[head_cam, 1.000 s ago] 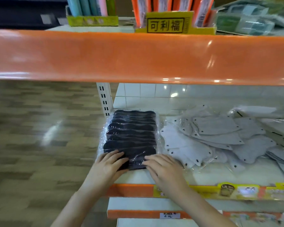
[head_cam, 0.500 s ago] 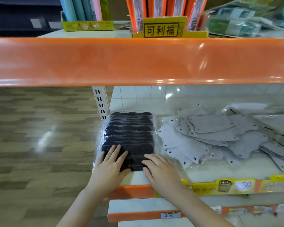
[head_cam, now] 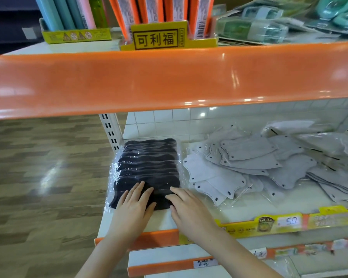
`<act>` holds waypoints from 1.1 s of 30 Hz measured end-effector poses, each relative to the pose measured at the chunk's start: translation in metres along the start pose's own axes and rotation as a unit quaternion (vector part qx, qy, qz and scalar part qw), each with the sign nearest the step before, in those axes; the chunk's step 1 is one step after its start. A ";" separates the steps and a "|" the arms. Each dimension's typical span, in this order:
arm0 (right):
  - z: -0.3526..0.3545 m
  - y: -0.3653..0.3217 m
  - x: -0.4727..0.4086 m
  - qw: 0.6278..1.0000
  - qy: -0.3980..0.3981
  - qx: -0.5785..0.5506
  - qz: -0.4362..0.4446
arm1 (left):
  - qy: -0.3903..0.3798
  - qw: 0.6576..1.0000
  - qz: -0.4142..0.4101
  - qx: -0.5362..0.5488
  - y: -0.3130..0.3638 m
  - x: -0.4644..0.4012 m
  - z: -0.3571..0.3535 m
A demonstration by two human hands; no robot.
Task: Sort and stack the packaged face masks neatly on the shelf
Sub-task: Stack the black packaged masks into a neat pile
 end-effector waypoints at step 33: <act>0.062 0.222 0.009 0.972 -0.080 0.129 -0.179 | -0.074 0.992 -0.045 0.089 0.222 -0.110 -0.043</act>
Point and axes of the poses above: each hand's wrist, its own x-axis away from the middle knuckle, its own z-axis out of the back of the hand, y = z × x, the point moved 4 cm from there along -x, towards the middle knuckle, and after that the axes turned 5 degrees about y, right-handed, at the moved point
